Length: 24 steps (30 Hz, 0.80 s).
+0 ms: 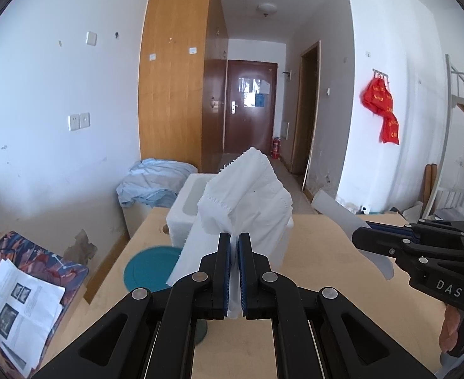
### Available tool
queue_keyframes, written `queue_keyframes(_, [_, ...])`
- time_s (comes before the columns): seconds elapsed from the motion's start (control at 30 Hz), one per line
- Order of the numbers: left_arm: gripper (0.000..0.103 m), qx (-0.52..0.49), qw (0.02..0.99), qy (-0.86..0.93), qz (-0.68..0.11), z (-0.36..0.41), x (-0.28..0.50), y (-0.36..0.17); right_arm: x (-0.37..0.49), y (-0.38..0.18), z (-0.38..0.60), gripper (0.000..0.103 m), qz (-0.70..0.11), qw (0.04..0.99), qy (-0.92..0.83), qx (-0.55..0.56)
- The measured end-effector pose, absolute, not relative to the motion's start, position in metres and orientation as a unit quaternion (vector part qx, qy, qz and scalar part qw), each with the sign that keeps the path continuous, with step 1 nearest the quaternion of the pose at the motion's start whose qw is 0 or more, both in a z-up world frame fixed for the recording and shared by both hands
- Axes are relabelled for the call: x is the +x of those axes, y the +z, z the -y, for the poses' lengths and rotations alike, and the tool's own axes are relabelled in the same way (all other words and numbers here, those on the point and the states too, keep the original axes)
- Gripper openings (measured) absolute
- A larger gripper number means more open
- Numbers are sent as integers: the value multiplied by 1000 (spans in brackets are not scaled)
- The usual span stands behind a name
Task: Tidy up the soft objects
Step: 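Carry the tissues with the left tool while the right tool carries the strip into the box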
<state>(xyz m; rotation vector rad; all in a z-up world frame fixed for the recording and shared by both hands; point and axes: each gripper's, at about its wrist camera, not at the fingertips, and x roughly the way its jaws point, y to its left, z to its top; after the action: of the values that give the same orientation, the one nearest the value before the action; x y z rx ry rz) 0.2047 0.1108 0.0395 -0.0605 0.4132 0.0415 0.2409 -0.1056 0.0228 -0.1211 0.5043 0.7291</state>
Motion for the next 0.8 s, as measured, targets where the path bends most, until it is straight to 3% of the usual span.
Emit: queue_keyframes(0.8, [5, -67, 964, 46, -252, -147, 338, 53, 360, 30, 63, 13, -275, 890, 361, -48])
